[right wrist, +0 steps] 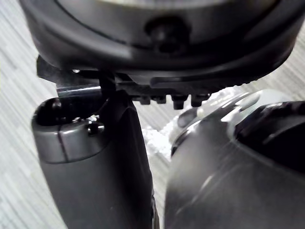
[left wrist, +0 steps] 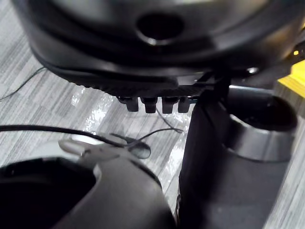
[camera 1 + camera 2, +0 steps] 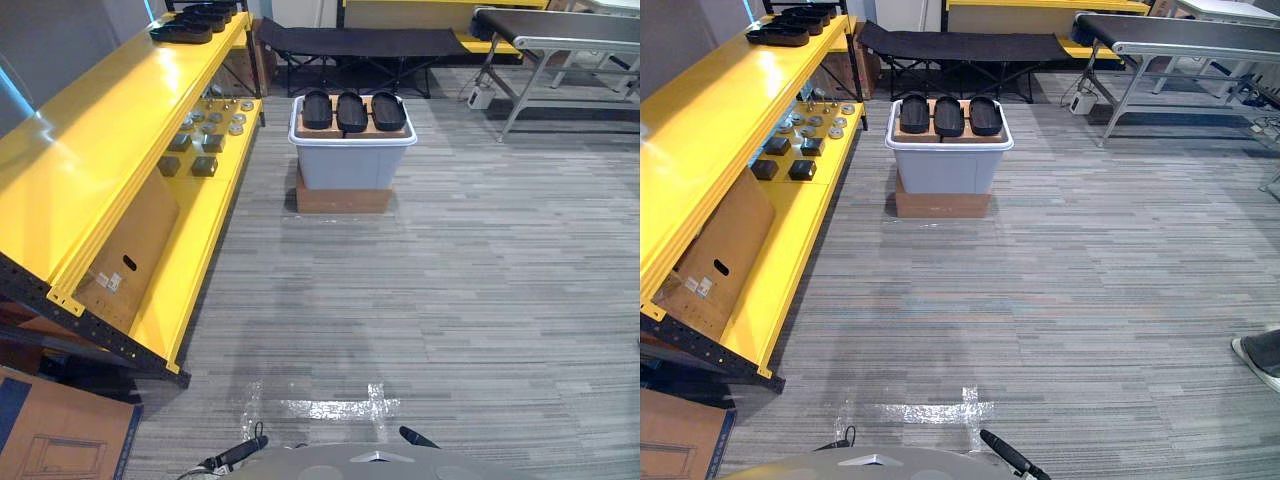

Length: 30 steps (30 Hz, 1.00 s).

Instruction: Walk over and take three plastic housings, then place them on the shelf

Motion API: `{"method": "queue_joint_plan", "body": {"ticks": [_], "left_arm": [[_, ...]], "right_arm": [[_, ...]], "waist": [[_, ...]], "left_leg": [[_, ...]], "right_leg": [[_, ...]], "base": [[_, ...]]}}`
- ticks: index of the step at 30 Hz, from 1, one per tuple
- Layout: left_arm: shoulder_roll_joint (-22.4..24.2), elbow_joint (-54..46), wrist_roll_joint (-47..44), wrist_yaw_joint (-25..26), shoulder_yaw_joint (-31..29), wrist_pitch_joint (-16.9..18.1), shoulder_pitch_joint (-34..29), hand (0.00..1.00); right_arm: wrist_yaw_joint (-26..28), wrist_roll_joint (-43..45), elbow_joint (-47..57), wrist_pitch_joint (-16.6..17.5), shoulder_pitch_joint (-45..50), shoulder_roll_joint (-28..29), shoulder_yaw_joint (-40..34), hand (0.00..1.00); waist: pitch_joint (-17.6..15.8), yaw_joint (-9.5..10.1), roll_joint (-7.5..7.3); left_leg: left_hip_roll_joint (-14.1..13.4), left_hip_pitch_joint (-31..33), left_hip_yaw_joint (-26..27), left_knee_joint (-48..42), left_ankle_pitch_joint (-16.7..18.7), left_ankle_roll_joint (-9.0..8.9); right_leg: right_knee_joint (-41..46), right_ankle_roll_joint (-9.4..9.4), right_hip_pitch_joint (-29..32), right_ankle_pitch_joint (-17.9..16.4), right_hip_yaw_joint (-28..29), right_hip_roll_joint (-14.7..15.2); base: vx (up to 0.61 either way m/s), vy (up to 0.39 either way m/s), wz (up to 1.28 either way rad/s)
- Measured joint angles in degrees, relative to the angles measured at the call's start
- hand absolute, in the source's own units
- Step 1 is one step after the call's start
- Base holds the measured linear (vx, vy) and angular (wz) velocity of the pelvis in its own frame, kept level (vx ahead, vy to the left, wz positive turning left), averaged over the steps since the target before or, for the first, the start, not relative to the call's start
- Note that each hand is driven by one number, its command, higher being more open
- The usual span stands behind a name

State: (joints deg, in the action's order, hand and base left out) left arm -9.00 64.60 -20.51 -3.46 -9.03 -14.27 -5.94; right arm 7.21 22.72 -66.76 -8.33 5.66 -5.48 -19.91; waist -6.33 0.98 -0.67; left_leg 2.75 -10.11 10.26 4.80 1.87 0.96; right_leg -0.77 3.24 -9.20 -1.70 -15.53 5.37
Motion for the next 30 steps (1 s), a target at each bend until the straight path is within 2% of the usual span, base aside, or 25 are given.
{"method": "queue_joint_plan", "body": {"ticks": [3, 7, 13, 18, 30], "left_arm": [[-0.01, -0.25, -2.03, -0.61, 2.12, 2.22, 1.15, 1.00], [0.51, -3.87, -6.25, -1.63, 4.85, 6.08, 1.53, 1.00], [2.07, -4.68, -8.47, -2.09, 7.17, 10.68, 1.91, 1.00], [2.33, -7.28, -9.41, -1.73, 8.25, 12.91, 1.40, 1.00], [2.36, -9.19, -6.97, -1.62, 8.53, 14.66, -1.43, 1.00]], "right_arm": [[0.22, -0.11, 1.39, 4.06, -1.68, 1.16, 1.39, 1.00], [-0.01, 0.19, 7.85, 10.29, -2.93, 1.51, 5.28, 1.00], [0.16, 0.21, 9.25, 14.95, -5.12, 1.50, 7.59, 1.00], [-0.22, 1.20, 8.89, 14.85, -3.65, 1.69, 8.60, 1.00], [-0.48, 3.52, 8.96, 15.03, -1.97, 2.40, 7.73, 1.00]], "waist": [[-0.41, -0.12, -0.43], [-0.88, -0.50, 0.25], [-1.00, -1.07, 0.01], [-1.22, -1.14, -0.35], [-1.38, -1.16, -0.71]], "left_leg": [[0.00, -0.14, 0.26, 0.00, 0.02, -0.03], [0.00, -0.14, 0.37, 0.04, -0.07, -0.16], [-0.24, -0.18, 0.54, 0.28, -0.30, -0.51], [-0.22, -0.18, 0.51, 0.29, -0.34, -0.56], [-0.33, -1.87, 2.23, 0.28, -0.15, -1.00]], "right_leg": [[-0.04, 0.11, -0.02, -0.05, -0.06, -0.01], [-0.03, 0.18, 0.05, -0.02, -0.03, 0.00], [-0.06, 0.18, 0.06, -0.02, -0.10, -0.18], [-0.22, 0.21, -0.04, 0.03, -0.25, -0.18], [0.00, 0.64, -1.06, 0.32, 1.17, -0.19]], "base": [[0.00, 0.000, 0.00], [-0.04, -0.015, -0.01], [-0.06, -0.029, -0.01], [-0.01, -0.005, 0.00], [-0.03, -0.008, -0.06]]}}
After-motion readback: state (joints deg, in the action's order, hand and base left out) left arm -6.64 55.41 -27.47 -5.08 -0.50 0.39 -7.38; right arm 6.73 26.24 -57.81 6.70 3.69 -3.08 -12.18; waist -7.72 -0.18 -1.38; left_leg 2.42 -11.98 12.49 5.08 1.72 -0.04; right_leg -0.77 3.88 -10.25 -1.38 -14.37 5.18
